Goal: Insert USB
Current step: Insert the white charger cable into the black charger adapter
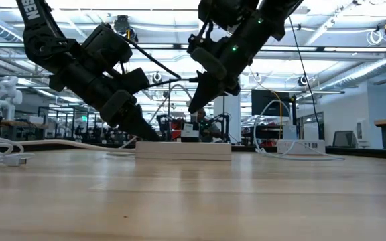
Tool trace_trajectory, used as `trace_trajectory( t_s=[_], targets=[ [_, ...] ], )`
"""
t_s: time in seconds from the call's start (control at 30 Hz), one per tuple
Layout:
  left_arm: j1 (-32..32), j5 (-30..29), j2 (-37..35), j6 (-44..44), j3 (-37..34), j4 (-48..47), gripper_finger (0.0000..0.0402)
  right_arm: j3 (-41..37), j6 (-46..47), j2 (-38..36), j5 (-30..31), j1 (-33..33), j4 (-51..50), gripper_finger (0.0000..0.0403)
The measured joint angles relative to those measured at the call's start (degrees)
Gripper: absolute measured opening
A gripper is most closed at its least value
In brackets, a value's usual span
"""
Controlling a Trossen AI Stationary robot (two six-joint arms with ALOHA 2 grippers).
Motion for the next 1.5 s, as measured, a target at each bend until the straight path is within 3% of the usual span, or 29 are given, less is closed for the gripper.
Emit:
trace_trajectory(
  t_s=[0.53, 1.5],
  targets=[
    [0.01, -0.07, 0.00, 0.00, 0.02, 0.00, 0.0001, 0.02, -2.51, 1.06, -1.09, -0.66, 2.95, 0.0002],
    [0.01, -0.06, 0.00, -0.02, 0.02, 0.00, 0.0001, 0.02, -3.04, 0.57, -2.97, -0.68, -2.11, 0.0002]
  ],
)
